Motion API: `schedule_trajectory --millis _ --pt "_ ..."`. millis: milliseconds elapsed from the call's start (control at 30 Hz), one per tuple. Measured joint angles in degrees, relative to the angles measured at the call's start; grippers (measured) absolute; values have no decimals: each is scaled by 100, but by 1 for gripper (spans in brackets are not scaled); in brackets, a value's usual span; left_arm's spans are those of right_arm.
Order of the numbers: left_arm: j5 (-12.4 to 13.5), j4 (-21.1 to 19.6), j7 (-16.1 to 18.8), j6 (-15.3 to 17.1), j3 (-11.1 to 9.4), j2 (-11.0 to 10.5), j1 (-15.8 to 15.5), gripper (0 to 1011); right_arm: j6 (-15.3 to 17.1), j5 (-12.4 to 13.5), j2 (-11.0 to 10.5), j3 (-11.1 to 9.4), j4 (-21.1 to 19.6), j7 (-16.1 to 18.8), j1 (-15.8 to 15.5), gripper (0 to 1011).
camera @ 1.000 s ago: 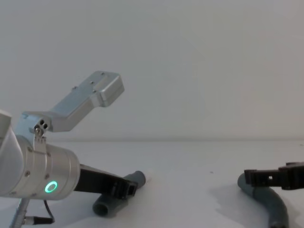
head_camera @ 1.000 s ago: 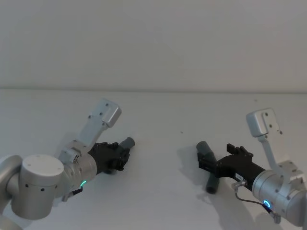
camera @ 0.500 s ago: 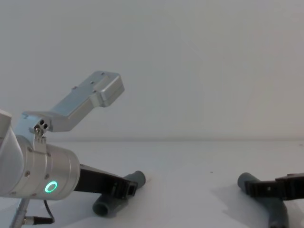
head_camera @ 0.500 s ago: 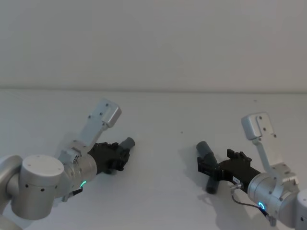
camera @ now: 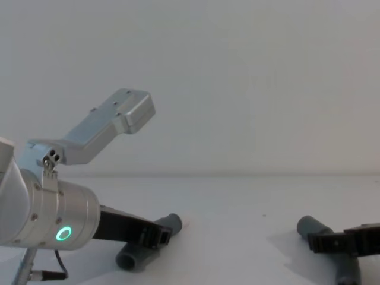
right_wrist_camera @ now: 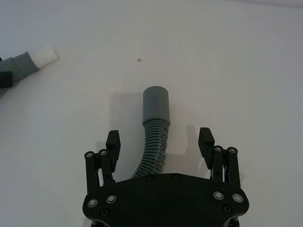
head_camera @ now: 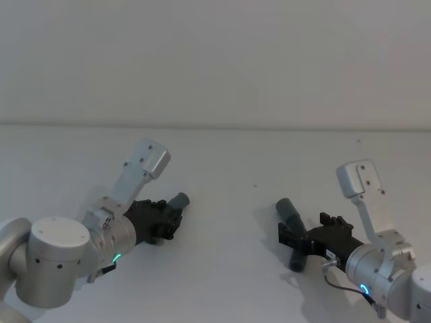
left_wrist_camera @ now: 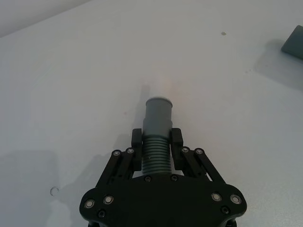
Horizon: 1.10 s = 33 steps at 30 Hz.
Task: Use both hands to pick up one end of the pipe from the table, align the ends, and insert them.
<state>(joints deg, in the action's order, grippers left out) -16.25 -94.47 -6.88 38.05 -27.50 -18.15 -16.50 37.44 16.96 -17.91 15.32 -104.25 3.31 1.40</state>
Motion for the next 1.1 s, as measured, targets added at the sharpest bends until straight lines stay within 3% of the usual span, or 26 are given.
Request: schedule_trajectory --millis 1033,1100 --pt "0 0 0 0 0 0 0 339 274 -106 79 -70 0 22 -85 1001" --pt "0 0 0 0 0 0 0 339 289 -114 80 -73 -6 34 -91 967"
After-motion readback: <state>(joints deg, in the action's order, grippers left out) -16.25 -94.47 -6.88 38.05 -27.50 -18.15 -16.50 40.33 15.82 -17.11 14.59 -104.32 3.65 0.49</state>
